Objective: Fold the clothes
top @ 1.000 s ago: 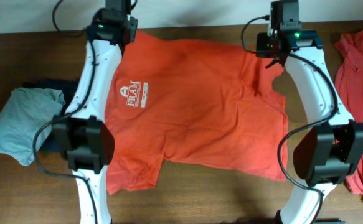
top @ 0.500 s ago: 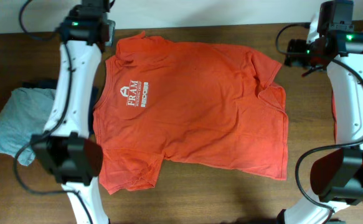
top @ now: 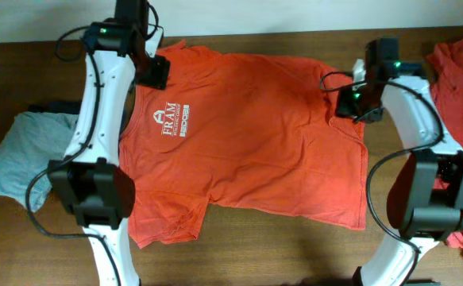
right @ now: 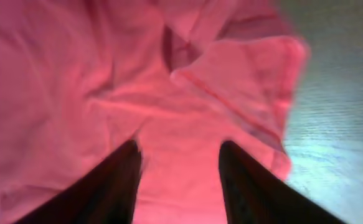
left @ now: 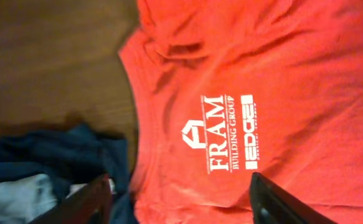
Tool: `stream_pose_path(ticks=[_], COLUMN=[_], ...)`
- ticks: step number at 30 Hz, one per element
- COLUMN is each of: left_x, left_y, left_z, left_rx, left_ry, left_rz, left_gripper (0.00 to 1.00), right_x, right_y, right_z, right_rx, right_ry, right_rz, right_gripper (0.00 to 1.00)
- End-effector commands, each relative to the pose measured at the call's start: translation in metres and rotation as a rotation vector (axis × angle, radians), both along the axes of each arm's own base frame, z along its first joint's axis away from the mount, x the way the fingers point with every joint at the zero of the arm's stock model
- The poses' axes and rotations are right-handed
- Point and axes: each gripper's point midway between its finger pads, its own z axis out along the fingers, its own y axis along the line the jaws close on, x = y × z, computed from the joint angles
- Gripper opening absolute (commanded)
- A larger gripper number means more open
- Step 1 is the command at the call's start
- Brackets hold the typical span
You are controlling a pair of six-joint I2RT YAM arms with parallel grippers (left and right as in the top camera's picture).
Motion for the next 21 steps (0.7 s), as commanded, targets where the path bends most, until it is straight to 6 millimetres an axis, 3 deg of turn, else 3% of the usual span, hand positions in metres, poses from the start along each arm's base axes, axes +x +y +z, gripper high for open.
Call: stream_pose_path(ticks=[1, 4, 6, 10, 15, 21], left_x=[-0.002, -0.005, -0.008, -0.010, -0.012, -0.013], left_y=[-0.007, -0.012, -0.014, -0.015, -0.015, -0.015], left_z=[-0.036, -0.066, -0.089, -0.113, -0.132, -0.138], left_rx=[-0.032, -0.054, -0.064, -0.061, -0.056, -0.055], left_ry=[0.089, 0.165, 0.224, 0.272, 0.311, 0.322], left_rz=[0.002, -0.006, -0.008, -0.007, -0.006, -0.005], left_gripper=[0.67, 0.67, 0.62, 0.61, 0.62, 0.62], right_x=[0.006, 0.017, 0.025, 0.044, 0.063, 0.083], right_y=[0.011, 0.007, 0.004, -0.004, -0.022, -0.047], right_z=[-0.014, -0.019, -0.016, -0.008, -0.005, -0.015], right_rx=[0.012, -0.007, -0.018, -0.037, 0.042, 0.102], right_ry=[-0.037, -0.089, -0.127, -0.210, -0.284, -0.353], right_rz=[0.029, 0.022, 0.019, -0.002, -0.121, -0.165], right_gripper=[0.42, 0.49, 0.52, 0.57, 0.57, 0.58])
